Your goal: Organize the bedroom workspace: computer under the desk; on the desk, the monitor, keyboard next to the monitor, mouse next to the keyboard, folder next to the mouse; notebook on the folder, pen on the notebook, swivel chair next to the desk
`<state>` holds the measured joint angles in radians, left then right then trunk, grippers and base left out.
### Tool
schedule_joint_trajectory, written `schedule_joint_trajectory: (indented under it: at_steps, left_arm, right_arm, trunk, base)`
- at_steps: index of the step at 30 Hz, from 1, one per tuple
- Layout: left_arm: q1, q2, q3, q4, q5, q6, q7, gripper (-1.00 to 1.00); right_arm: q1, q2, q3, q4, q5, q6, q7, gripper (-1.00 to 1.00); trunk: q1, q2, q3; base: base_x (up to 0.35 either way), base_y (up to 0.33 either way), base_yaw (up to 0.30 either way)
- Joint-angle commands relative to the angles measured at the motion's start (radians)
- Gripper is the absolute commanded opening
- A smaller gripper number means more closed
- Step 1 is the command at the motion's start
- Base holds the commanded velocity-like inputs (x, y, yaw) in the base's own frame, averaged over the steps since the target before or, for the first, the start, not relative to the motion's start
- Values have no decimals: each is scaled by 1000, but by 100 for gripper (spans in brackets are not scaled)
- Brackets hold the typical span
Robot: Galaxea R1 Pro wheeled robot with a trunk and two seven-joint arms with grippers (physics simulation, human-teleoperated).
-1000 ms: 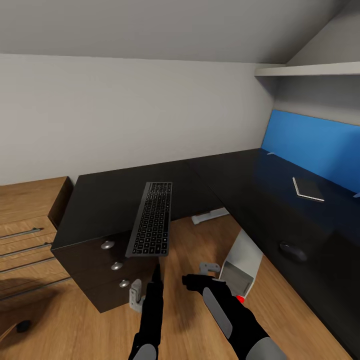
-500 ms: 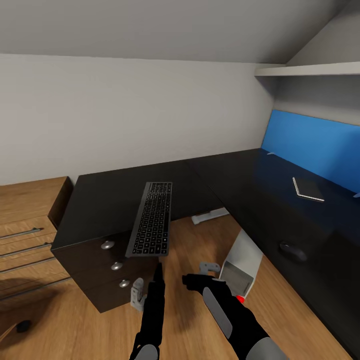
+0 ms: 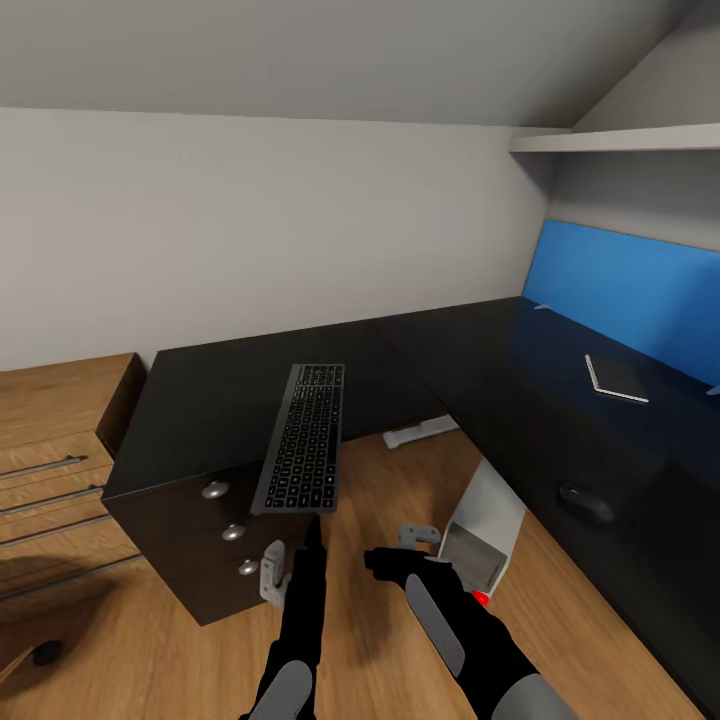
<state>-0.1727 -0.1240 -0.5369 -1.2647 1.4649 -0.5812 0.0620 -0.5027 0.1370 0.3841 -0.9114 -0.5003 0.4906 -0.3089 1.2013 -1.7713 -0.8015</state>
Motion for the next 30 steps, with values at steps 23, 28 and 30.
schedule_joint_trajectory:
  at_steps: [23,28,30]
  left_arm:
    - [-22,2,35,-6,-8,-10,20,100]
    - [-40,3,42,-7,-12,-10,22,100]
    - [-52,4,44,-6,-13,-9,23,100]
  right_arm:
    - [-2,0,7,-1,-9,3,-10,100]
    - [-2,0,8,-1,-9,3,-10,100]
    - [-2,0,8,-1,-9,3,-10,100]
  trunk:
    - [0,0,-1]
    - [0,0,-1]
    - [0,0,-1]
  base:
    - [0,0,0]
    - [0,0,0]
    - [0,0,0]
